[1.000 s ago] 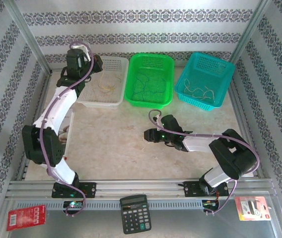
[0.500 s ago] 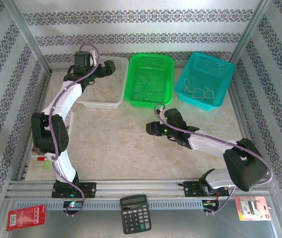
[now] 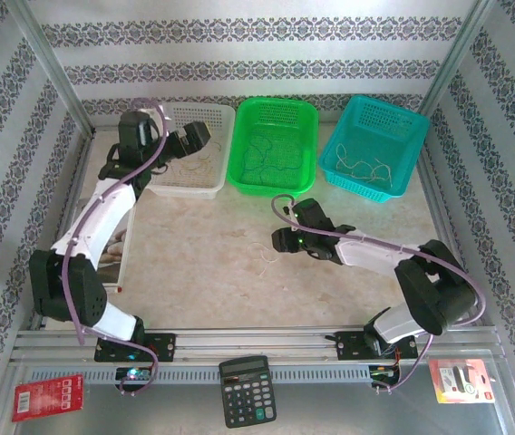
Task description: Untangle the cables
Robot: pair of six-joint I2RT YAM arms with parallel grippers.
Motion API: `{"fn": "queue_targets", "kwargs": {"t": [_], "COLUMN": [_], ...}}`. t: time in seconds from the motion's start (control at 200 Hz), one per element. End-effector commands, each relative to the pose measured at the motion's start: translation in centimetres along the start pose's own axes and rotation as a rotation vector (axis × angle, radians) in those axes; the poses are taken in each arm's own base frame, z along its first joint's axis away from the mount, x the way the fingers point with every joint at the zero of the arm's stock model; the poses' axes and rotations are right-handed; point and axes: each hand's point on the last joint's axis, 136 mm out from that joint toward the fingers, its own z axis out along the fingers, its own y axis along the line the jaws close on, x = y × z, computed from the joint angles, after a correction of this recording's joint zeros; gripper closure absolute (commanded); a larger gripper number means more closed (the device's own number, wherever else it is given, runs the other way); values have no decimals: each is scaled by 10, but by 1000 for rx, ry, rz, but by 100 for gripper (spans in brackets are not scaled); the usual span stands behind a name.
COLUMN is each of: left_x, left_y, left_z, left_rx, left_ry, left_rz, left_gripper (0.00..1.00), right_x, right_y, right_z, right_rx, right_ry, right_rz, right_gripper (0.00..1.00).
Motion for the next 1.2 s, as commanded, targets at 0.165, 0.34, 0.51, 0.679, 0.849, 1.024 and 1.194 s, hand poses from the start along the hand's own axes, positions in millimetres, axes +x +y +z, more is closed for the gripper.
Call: {"fn": "queue_targets", "kwargs": {"t": [0.165, 0.34, 0.51, 0.679, 0.849, 1.024, 1.194], "left_x": [27, 36, 42, 45, 53, 73, 98], "left_y": [-22, -23, -23, -26, -24, -21, -25], "left_z": [-28, -41, -45, -47, -46, -45, -40], "left_rx": [106, 121, 129, 143, 143, 153, 177], "left_ry": [-22, -33, -32, -28, -7, 25, 72], "left_rz": [-76, -99, -114, -116, -115, -129, -122], "left_gripper": [0, 0, 0, 0, 0, 0, 0], "right_x": [-6, -2, 6, 7, -4, -37, -68], "right_y": [4, 4, -5, -11, -2, 23, 43], "right_z": [19, 35, 47, 49, 34, -9, -50], "right_rx": [45, 85, 140, 169, 144, 81, 31], "right_ry": [61, 111, 149, 151, 107, -21, -129], "right_rz": [-145, -206, -234, -240, -240, -235, -242], "right_gripper": [48, 48, 49, 76, 100, 100, 100]}}
